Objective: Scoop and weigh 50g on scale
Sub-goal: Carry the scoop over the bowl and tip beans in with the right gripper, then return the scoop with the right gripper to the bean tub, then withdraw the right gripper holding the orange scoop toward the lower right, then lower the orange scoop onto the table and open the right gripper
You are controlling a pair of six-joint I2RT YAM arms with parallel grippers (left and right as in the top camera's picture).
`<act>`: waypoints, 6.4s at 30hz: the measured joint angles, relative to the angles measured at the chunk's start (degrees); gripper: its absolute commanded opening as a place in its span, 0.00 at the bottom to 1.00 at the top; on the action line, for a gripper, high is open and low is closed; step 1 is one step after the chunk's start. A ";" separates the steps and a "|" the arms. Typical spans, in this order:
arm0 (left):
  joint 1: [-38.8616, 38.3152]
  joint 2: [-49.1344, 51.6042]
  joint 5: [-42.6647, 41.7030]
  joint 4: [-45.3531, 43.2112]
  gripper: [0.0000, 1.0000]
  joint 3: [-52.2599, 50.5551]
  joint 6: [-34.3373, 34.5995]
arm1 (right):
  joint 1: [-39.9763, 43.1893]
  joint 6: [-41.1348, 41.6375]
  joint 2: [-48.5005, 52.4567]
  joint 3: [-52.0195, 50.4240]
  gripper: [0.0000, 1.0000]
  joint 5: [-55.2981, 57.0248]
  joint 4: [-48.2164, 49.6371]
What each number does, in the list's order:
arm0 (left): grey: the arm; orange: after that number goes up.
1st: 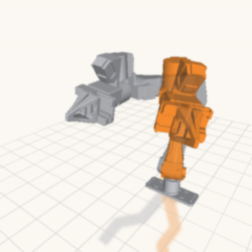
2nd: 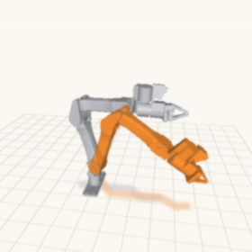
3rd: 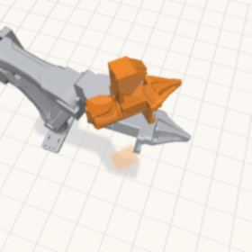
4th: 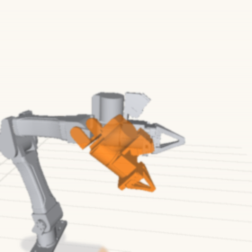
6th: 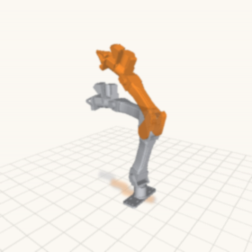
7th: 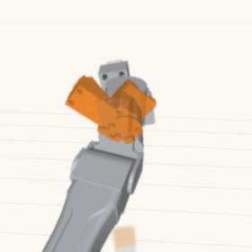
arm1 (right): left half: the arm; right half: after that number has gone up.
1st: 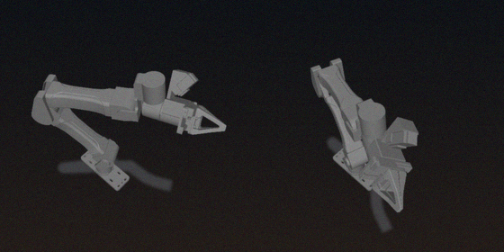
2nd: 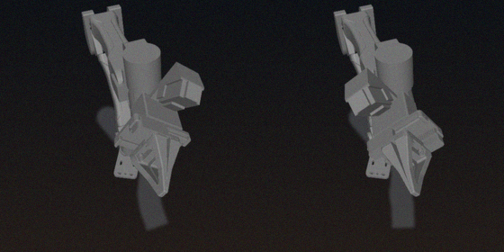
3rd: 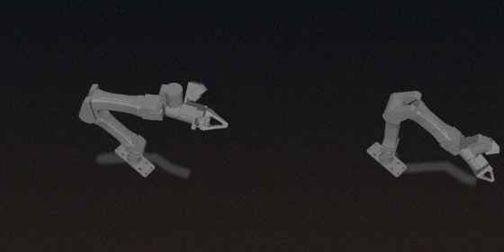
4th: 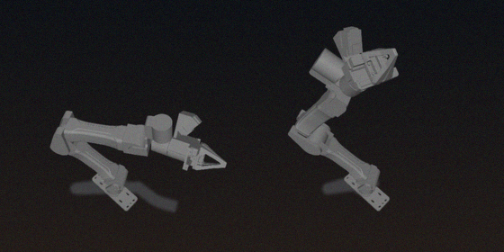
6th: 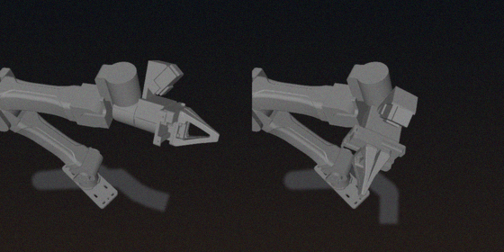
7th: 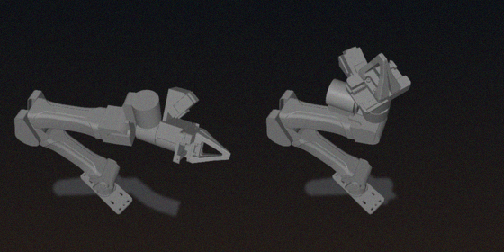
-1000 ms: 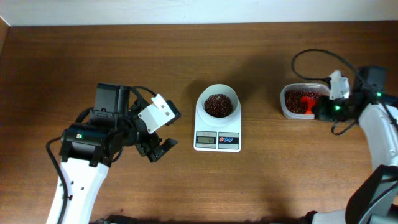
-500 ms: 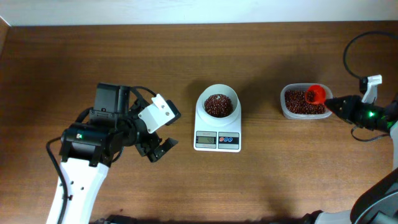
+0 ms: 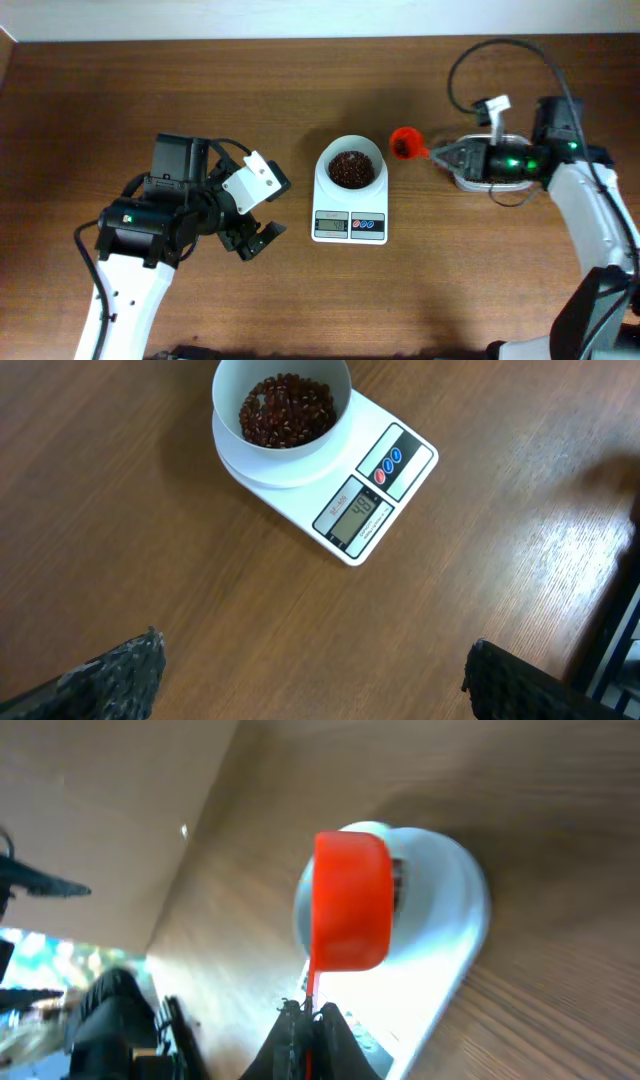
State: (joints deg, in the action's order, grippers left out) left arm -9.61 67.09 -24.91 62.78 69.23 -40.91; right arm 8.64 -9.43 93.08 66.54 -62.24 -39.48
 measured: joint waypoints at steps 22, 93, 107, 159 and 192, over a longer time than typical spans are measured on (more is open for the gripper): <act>0.00 0.00 0.00 0.00 0.99 0.00 0.00 | -17.00 -7.63 0.00 0.00 0.04 19.39 7.54; 0.00 0.00 0.00 0.00 0.99 0.00 0.00 | 14.69 -10.80 -4.39 1.53 0.04 37.73 -9.49; 0.00 0.00 0.00 0.02 0.99 0.00 0.00 | -7.78 -3.26 -8.24 11.67 0.04 72.81 -13.64; 0.00 0.09 0.00 0.02 0.99 0.07 0.00 | -0.46 42.34 -72.94 -46.84 0.04 37.62 -6.47; 0.00 0.09 0.00 0.02 0.99 0.07 0.00 | -0.46 54.12 -72.87 -57.72 0.99 42.69 9.33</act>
State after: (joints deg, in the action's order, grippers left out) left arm -9.61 67.18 -24.91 62.81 69.30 -40.91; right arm 8.19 44.69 20.21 8.82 -19.55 -30.15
